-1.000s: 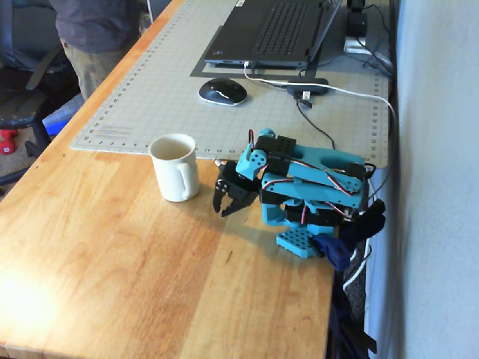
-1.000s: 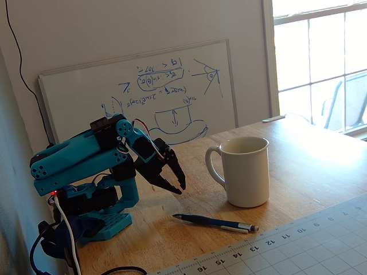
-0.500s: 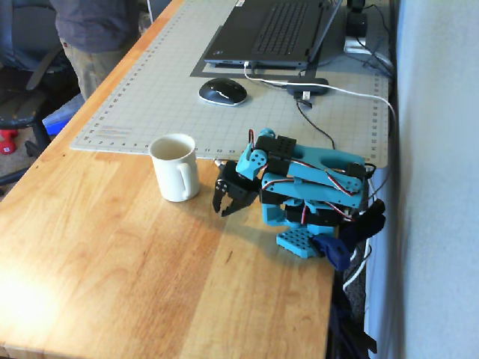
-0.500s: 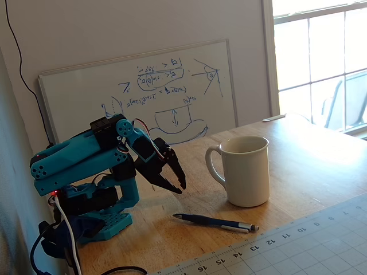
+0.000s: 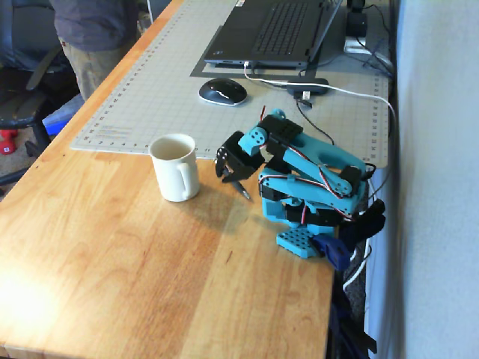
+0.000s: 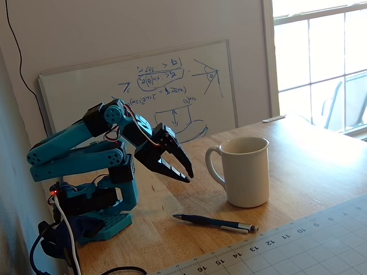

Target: Grasp a pen and put it in a mug.

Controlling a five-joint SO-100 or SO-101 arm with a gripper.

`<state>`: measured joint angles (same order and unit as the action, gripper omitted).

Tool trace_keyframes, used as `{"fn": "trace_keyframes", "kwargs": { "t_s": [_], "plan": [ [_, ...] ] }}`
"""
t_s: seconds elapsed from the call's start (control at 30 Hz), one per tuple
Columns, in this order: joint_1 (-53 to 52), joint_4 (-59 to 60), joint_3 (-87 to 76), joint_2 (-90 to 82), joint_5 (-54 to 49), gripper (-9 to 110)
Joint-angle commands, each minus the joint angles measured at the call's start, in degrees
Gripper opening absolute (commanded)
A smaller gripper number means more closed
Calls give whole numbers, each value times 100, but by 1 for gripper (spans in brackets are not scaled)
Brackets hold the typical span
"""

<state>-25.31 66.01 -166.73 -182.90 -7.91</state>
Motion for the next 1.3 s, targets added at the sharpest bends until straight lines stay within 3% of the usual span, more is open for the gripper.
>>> {"fn": "trace_keyframes", "kwargs": {
  "t_s": [0.0, 0.17, 0.27, 0.67, 0.9, 1.27],
  "plan": [
    [-703, 9, 809, 281, 26, 2],
    [-1354, -44, 1107, 571, 167, 2],
    [-1573, -44, 1266, 686, 844, 3],
    [-1705, -105, 1617, 1503, 6012, 3],
    [-1846, -791, 1714, 1872, 8745, 3],
    [-2215, -2057, 1661, 3067, 9053, 16]
  ]
}}
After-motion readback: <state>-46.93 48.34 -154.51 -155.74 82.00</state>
